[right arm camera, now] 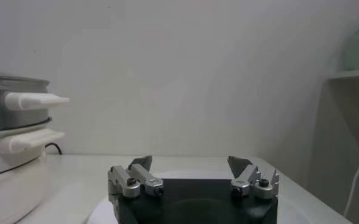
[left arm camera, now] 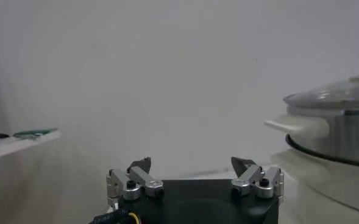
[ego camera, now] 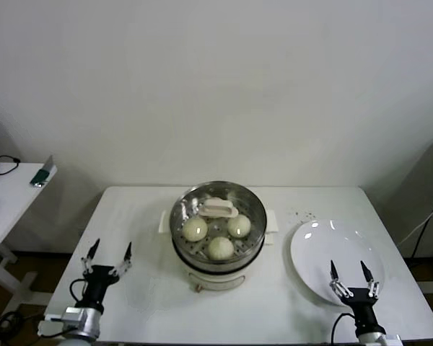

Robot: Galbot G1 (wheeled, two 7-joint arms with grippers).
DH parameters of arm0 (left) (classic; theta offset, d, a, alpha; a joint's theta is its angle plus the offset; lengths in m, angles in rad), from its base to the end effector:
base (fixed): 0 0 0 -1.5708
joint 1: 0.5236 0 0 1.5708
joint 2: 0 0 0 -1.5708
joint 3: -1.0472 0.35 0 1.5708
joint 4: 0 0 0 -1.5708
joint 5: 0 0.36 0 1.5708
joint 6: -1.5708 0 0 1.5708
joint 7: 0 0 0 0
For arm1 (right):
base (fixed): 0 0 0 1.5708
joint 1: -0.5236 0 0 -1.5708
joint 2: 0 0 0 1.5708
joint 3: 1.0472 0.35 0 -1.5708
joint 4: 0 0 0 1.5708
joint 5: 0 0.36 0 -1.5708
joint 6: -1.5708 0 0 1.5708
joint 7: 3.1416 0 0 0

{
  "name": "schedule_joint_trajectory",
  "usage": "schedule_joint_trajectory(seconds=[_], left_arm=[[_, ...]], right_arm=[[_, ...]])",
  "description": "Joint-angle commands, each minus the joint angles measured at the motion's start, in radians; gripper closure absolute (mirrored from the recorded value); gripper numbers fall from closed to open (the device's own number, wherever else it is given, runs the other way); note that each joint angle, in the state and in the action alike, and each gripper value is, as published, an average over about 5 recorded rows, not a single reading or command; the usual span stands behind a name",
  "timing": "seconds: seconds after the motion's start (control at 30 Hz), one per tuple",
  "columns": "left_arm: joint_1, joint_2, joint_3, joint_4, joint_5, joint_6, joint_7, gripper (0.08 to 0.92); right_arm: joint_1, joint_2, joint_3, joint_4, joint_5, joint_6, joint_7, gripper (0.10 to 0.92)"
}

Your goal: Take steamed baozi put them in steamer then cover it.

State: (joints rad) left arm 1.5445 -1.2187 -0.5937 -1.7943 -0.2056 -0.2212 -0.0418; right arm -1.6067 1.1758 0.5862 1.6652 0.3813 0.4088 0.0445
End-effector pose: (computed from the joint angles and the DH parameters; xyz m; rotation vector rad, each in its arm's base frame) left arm 0.1908 0.1163 -0.3825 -0.0107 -3.0950 -0.2269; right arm 0.1529 -0.1423 -0.4298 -0.0875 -3.1010 0.0402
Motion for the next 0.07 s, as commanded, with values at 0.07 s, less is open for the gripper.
schedule_joint_trajectory(seconds=[0.07], left_arm=[[0.008, 0.0, 0.001, 0.034, -0.025, -0.035, 0.006, 0.177]], right_arm=[[0.001, 0.0, -0.003, -0.003, 0.003, 0.005, 0.0, 0.203]])
